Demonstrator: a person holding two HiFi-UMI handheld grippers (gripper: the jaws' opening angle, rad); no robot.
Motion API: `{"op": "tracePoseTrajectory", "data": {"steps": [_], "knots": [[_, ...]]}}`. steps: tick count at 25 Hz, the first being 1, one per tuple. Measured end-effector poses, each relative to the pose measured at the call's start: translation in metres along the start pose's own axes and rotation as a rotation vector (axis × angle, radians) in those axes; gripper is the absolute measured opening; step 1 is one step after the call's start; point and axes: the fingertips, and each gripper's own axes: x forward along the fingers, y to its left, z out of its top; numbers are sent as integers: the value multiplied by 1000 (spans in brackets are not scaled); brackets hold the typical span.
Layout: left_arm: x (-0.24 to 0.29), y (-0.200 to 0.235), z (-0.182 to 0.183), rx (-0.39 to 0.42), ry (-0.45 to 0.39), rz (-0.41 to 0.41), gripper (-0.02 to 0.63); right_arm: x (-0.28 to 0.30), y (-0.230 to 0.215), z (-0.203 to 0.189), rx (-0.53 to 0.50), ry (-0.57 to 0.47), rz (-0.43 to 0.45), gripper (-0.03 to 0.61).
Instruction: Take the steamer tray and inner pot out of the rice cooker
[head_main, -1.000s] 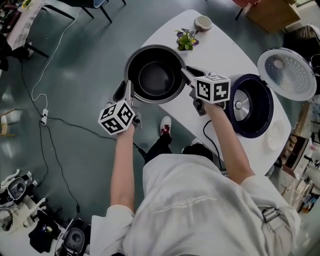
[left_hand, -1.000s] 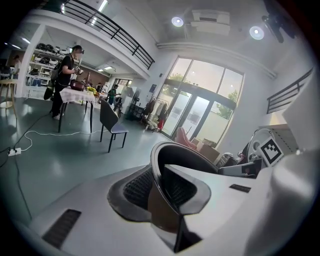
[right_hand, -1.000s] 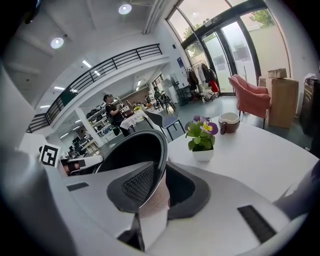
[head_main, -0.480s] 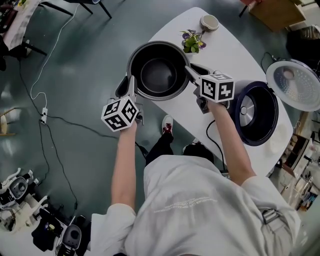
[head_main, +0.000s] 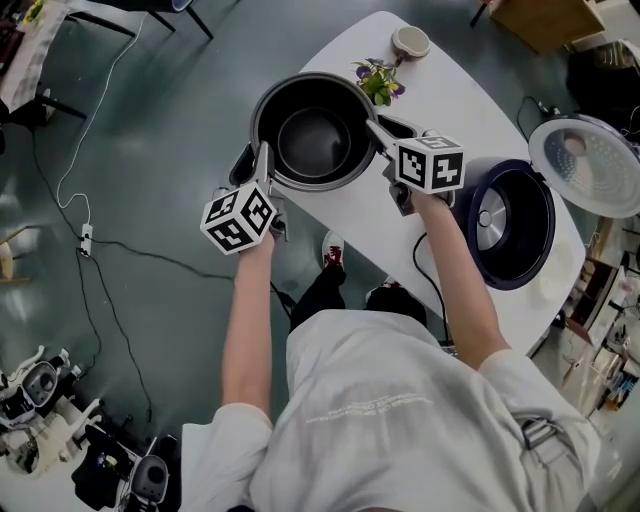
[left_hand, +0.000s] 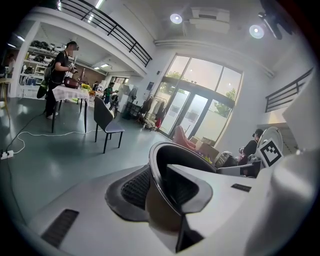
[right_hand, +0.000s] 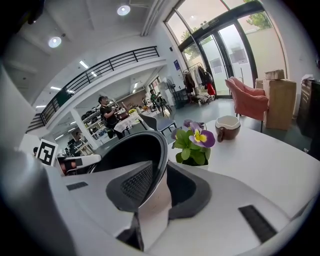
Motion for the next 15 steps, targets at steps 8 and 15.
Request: {"op": "tracePoseTrajectory", "data": {"steps": [8, 15], "knots": [[-5, 8, 4, -17, 4, -1, 136, -6, -4, 0, 30, 2, 14, 158], [-24, 0, 31, 137, -22, 0, 140, -50, 4, 18, -17, -102, -26, 173]]}}
